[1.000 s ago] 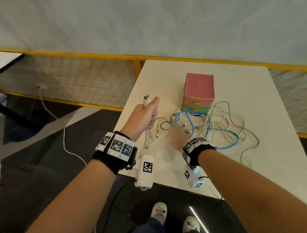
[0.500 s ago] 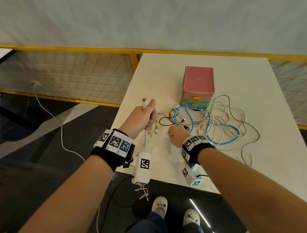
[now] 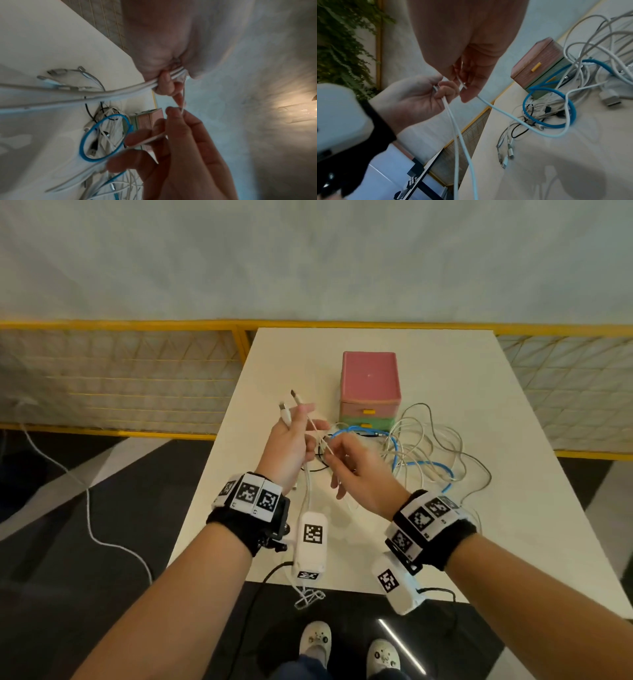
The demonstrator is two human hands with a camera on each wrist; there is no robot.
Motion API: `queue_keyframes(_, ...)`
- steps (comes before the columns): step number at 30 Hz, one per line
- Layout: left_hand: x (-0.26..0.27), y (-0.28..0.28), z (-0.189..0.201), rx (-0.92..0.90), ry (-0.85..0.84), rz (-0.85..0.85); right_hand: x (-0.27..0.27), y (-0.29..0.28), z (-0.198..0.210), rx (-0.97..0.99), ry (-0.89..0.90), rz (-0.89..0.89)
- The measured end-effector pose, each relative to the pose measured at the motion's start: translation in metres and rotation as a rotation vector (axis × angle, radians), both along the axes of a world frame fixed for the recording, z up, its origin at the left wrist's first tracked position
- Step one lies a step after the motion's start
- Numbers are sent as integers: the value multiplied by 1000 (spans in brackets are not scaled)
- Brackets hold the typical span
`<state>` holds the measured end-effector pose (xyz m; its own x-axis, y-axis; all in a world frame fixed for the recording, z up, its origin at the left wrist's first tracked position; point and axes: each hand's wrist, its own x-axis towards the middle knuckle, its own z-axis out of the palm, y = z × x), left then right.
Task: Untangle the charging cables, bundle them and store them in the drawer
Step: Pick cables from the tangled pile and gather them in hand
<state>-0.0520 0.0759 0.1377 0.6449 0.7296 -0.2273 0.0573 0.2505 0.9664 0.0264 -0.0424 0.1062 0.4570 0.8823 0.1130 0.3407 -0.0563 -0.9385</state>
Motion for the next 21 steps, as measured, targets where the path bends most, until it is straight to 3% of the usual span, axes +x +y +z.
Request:
queue_keyframes(7, 20, -8, 20, 111, -140, -51, 13, -12, 6, -90, -90, 107)
queue_keyframes(10, 24, -6, 39, -26, -282, -38, 24, -17, 1, -174, -99, 175)
queue_keyframes(12, 22, 4, 59, -88, -403, -49, 34, -24, -5, -222, -77, 155)
queue_keyframes(16, 7, 25, 98, 13, -550, -36, 58, -39, -11, -249, -27, 73)
queue_keyframes(19, -3, 27, 112, 118, -532, -39, 77, -44, -6, -248, 22, -21)
queue_keyframes(21, -2, 21, 113, 198, -429, -53, 88, -43, 3, -229, -39, -80)
